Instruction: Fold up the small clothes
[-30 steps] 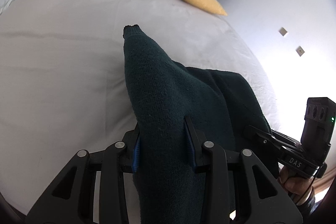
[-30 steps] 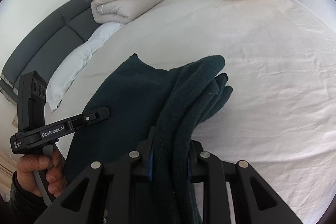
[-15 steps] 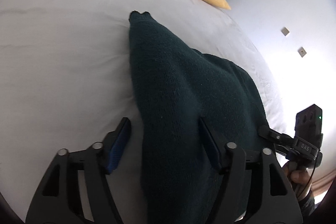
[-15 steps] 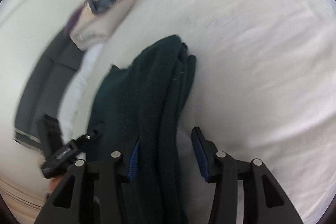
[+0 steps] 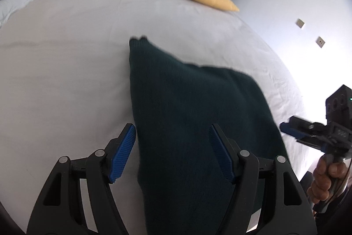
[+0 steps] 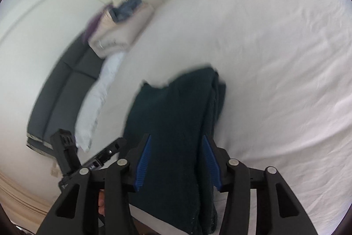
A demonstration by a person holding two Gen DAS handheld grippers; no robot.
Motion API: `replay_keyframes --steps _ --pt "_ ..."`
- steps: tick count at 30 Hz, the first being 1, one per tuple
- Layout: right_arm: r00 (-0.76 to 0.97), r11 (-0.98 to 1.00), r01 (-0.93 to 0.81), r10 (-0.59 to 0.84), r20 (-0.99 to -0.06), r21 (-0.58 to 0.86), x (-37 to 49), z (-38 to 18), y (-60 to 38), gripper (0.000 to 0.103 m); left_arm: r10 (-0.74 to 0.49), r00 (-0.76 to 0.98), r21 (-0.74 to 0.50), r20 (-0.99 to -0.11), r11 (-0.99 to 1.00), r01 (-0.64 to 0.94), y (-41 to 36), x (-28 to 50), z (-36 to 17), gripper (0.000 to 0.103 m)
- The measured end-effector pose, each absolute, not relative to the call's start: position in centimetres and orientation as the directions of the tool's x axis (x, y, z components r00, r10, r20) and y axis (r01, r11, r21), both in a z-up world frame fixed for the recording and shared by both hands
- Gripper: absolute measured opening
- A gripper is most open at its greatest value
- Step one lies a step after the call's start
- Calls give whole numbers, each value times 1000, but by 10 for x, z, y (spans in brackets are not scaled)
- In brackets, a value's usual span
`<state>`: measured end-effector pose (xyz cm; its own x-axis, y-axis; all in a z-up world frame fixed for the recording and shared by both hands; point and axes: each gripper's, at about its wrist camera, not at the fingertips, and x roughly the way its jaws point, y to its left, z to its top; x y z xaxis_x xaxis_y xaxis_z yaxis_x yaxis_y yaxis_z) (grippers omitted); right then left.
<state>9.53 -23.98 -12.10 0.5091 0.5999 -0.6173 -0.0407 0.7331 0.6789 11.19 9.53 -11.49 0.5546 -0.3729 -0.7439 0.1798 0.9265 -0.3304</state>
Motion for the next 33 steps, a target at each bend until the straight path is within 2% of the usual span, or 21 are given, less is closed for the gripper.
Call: replay_keyframes --steps 3,5,8,9,10,15,18,20,23,25,28,30,32,33 --pt "464 737 11 595 -656 676 100 -142 -236 47 -374 529 -335 -762 926 173 87 118 -126 68" --pt "443 739 33 593 -673 673 103 -151 -233 42 -376 518 -341 -769 925 166 88 120 -134 68" --pt "444 720 38 609 -658 693 103 -156 -238 26 -384 515 -355 -766 921 159 90 121 -137 68" --pt "449 701 37 625 -639 712 102 -156 -242 16 -385 517 -357 -764 921 158 90 124 -138 68" --pt "456 686 41 634 -624 727 100 -154 -246 14 -386 519 -357 -762 920 160 89 126 -137 68" --pt "455 716 39 608 -651 697 97 -157 -244 11 -389 502 -354 -773 920 167 96 124 -142 69" --pt "462 635 116 646 -607 764 98 -186 -260 9 -403 495 -373 -769 913 165 97 126 -151 76" --pt "479 612 123 653 -587 781 95 -191 -265 9 -405 497 -374 -768 913 165 97 125 -152 76" --pt "481 636 122 634 -606 762 92 -186 -261 9 -395 503 -362 -769 917 167 98 123 -151 76" --pt "479 682 78 614 -627 727 89 -167 -247 13 -383 511 -352 -769 922 162 101 125 -153 76" --pt "451 725 44 599 -661 687 80 -149 -229 28 -395 505 -372 -767 916 152 106 124 -157 76" --pt "443 748 7 593 -673 664 71 -141 -220 30 -390 508 -365 -768 918 154 106 123 -156 76" --pt "423 768 -27 589 -689 640 65 -142 -212 27 -387 508 -360 -769 920 156 105 123 -156 76" --pt "417 780 -30 578 -702 625 63 -144 -212 12 -389 508 -362 -768 919 155 106 122 -156 76"
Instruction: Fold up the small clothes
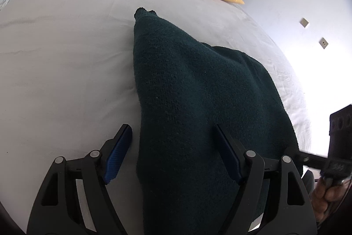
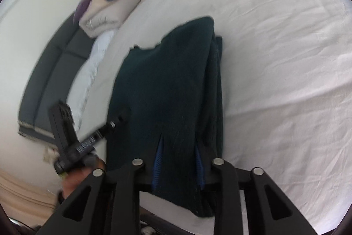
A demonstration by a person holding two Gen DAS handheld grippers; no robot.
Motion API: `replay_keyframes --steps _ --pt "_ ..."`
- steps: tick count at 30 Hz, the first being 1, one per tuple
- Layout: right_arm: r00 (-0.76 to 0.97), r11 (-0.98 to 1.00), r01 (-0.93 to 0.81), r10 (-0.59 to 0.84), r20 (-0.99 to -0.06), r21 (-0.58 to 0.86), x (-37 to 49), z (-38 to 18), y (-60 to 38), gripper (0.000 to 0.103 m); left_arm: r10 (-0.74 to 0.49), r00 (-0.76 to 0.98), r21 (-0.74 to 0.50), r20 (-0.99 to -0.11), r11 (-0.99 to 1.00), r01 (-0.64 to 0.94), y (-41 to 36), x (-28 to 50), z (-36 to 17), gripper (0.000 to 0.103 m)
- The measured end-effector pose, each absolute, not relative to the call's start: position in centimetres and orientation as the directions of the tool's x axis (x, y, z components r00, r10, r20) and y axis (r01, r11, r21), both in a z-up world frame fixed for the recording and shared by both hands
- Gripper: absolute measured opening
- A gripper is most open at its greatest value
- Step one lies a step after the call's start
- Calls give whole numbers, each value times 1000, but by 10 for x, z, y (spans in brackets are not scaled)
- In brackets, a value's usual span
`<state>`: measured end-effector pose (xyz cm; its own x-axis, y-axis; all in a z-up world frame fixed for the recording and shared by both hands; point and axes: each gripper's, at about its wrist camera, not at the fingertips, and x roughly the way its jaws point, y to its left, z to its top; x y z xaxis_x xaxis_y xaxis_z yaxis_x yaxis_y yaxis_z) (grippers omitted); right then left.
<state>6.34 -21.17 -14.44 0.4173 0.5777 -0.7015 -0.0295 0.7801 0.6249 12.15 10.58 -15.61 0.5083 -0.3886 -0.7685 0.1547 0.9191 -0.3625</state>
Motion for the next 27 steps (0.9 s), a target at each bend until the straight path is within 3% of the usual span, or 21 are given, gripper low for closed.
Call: replay_keyframes --steps 6,9,11,17,21,24,27 --pt "413 757 36 583 -700 652 55 -165 -235 8 -397 507 -365 -765 916 167 106 117 -156 77" --pt "432 668 64 651 -624 741 52 -188 -251 5 -403 509 -367 -761 914 174 105 119 -158 78" --pt "439 626 64 682 -585 778 52 -191 -255 6 -400 511 -366 -761 915 172 106 120 -156 78" --pt "485 764 29 553 -678 644 59 -139 -252 26 -375 573 -344 -729 924 167 115 118 -122 77" --pt "522 747 -41 583 -623 664 80 -112 -249 27 -358 604 -302 -712 933 197 109 137 -99 77" --pt "507 676 -116 671 -542 728 113 -108 -232 27 -326 580 -243 -747 945 218 93 163 -105 76" --pt "455 628 -109 721 -523 770 147 -125 -217 27 -297 519 -223 -802 954 202 82 185 -130 76"
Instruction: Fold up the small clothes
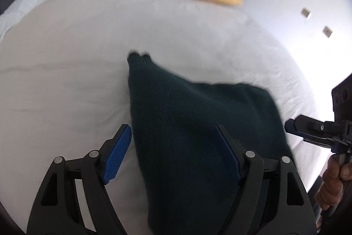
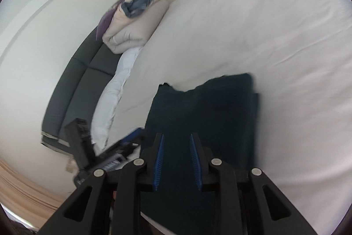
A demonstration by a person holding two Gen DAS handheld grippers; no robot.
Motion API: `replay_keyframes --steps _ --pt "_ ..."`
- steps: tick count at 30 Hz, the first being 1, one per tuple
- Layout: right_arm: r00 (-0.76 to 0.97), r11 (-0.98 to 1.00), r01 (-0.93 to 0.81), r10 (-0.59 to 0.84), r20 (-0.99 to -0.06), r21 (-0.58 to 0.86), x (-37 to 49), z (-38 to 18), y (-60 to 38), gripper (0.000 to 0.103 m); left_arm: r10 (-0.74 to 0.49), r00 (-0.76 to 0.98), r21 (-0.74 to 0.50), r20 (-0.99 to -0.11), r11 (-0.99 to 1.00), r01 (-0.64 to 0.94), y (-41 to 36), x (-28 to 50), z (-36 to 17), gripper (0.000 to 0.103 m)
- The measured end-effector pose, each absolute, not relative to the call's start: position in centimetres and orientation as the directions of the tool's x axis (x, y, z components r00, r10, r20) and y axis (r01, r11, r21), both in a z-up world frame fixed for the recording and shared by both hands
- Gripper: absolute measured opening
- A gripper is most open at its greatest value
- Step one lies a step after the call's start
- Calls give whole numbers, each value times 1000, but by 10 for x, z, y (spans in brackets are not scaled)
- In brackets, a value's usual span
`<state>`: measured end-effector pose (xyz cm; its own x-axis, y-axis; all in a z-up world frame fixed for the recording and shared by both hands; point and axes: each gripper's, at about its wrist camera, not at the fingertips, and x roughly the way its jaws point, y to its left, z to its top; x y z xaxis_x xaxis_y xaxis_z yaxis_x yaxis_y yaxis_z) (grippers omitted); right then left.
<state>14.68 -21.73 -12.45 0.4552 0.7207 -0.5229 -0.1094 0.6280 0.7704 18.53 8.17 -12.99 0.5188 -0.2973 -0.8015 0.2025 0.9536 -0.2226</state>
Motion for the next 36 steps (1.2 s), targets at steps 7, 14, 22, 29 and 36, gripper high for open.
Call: replay_keyframes --steps 7,14,22,29,36 --pt "427 660 30 671 -607 750 187 -185 -227 0 -319 475 -260 -820 947 187 77 206 -164 86" --pt "495 653 54 639 -589 755 190 -189 -254 0 -274 484 -202 -831 959 198 67 216 -168 94" --pt "472 633 -85 705 -529 769 113 -141 -232 17 -260 510 -208 -820 965 158 76 178 -142 91" --pt "393 650 -104 722 -569 752 54 -182 -226 2 -254 496 -190 -830 966 177 76 140 -152 91" --pt "430 674 -144 702 -568 725 23 -186 -244 2 -245 510 -186 -824 969 165 78 127 -157 91"
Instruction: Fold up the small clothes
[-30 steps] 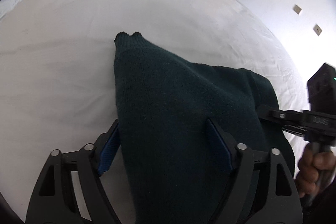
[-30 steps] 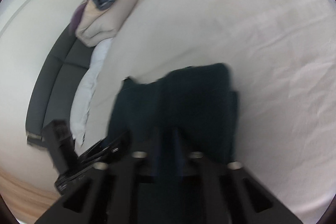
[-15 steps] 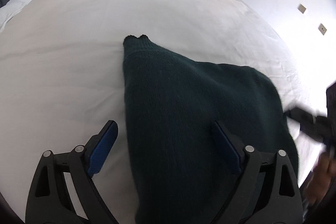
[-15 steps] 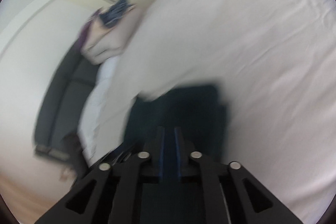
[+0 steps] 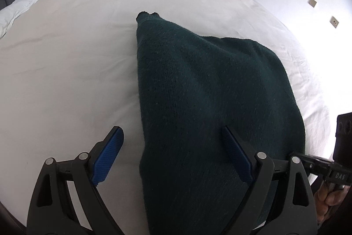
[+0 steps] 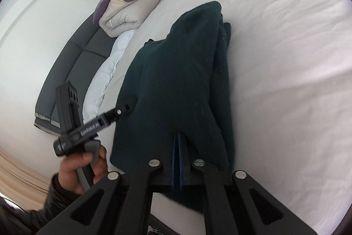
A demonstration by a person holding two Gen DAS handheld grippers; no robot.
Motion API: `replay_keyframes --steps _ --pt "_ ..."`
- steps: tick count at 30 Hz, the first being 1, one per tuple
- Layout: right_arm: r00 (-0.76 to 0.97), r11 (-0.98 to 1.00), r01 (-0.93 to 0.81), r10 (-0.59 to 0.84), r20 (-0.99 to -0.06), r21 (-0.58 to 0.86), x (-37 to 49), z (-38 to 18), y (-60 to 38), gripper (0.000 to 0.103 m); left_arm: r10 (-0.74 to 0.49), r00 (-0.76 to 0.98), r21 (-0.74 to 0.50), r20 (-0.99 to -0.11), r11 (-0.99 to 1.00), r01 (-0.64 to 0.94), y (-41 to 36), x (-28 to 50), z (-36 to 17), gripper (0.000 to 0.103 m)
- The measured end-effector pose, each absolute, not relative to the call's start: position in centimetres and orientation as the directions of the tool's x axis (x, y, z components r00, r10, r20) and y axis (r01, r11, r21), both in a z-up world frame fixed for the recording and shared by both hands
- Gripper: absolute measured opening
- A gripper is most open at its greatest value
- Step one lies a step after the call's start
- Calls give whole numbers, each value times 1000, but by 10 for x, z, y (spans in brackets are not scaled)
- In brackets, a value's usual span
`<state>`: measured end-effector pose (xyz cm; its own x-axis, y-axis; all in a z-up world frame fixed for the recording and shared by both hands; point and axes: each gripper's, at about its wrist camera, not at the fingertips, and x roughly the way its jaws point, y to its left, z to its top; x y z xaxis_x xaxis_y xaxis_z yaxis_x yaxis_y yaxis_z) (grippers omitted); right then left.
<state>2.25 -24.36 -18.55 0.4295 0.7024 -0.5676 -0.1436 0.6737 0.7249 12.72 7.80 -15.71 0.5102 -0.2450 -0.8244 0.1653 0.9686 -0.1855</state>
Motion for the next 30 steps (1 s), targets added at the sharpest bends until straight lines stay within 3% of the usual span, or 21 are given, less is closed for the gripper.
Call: replay_keyframes --steps 5,8,10,11,15,18,24,27,29,30 --pt "455 676 -125 690 -563 726 12 -184 -248 3 -227 521 -167 -823 973 160 81 113 -158 91" --pt "461 658 -177 712 -530 732 13 -161 -239 23 -217 532 -155 -818 975 160 84 104 -155 91" --pt "470 665 -229 715 -517 711 10 -147 -228 42 -214 533 -154 -819 976 156 83 104 -156 91" --pt "472 680 -241 706 -528 693 9 -147 -223 44 -216 531 -156 -819 976 155 84 103 -156 91" --pt "447 719 -222 676 -586 659 10 -170 -214 40 -216 521 -157 -826 975 155 84 98 -171 91" --pt "470 703 -228 685 -557 673 6 -174 -220 40 -206 535 -138 -820 977 164 81 88 -180 91" --pt "498 767 -246 625 -601 593 -2 -147 -214 40 -207 597 -142 -775 978 153 88 72 -159 91" --pt "581 824 -275 554 -597 496 -14 -116 -209 52 -183 677 -106 -712 982 154 95 58 -137 91" --pt "646 854 -284 507 -571 436 -21 -99 -210 63 -147 741 -65 -655 988 138 99 49 -118 91" --pt "687 867 -286 482 -543 408 -26 -88 -208 73 -116 776 -39 -619 992 118 102 43 -106 92"
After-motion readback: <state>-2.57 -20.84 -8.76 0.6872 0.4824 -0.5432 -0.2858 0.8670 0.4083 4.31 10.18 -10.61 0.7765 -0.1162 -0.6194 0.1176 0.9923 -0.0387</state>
